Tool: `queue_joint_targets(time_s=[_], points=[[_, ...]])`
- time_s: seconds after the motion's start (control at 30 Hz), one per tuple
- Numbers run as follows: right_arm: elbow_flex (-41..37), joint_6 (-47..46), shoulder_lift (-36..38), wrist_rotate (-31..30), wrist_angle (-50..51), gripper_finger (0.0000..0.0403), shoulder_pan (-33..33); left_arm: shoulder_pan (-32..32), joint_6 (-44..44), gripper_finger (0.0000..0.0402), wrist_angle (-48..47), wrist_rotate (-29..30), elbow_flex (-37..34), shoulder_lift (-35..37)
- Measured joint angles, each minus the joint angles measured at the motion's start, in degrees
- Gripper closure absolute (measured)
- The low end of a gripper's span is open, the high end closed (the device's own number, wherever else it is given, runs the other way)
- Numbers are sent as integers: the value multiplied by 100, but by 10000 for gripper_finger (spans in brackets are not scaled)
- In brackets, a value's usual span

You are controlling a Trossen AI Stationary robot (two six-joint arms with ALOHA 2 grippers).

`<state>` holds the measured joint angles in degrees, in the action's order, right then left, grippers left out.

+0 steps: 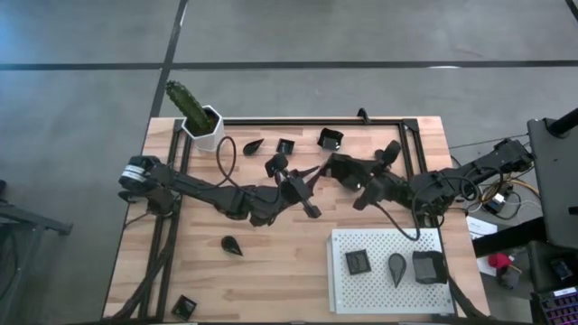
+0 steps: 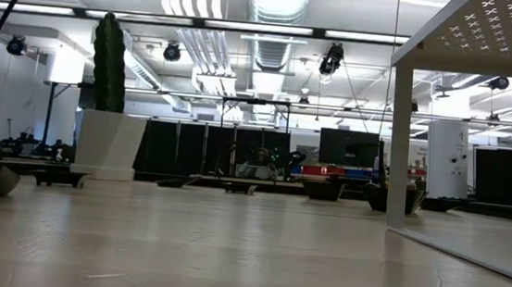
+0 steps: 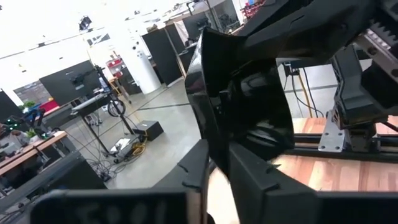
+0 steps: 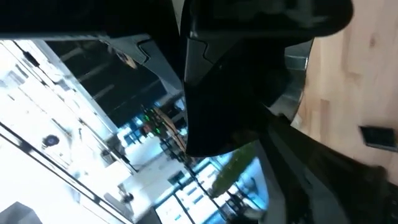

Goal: Pick & Place Mini shaped plates
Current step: Stack the distorted square plate on top of the other distorted square plate on the shelf

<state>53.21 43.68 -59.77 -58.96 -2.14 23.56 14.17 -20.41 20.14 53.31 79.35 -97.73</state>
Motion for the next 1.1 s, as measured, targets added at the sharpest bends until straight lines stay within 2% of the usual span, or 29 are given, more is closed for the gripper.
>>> queue_joint_targets(time_s=[0.17,0.3,0.4,0.53,0.6,0.7,0.77,0.87,1.1], points=[[118,86,4,-762,50,395,117,37,-23,306,-13,33,0,52],[467,-153,9,-878,508,395,325,144,-66,297,-134,73,0,184],[898,-874,4,-876,1478,395,457,226,-65,296,-296,83,0,258],[1636,-2629,-35,-800,3521,395,607,336,-67,296,-497,137,0,347],[2010,-3653,-35,-367,4600,395,669,387,-67,296,-649,202,0,393],[2491,-4955,-28,862,5747,395,683,413,-64,296,-824,224,1,426],[2682,-5501,-59,1547,6258,395,685,414,-63,296,-831,225,0,426],[2828,-6023,-83,2441,6765,395,685,409,-63,296,-833,228,2,431],[2852,-6934,-149,4661,7050,395,743,409,-62,296,-879,231,0,435]])
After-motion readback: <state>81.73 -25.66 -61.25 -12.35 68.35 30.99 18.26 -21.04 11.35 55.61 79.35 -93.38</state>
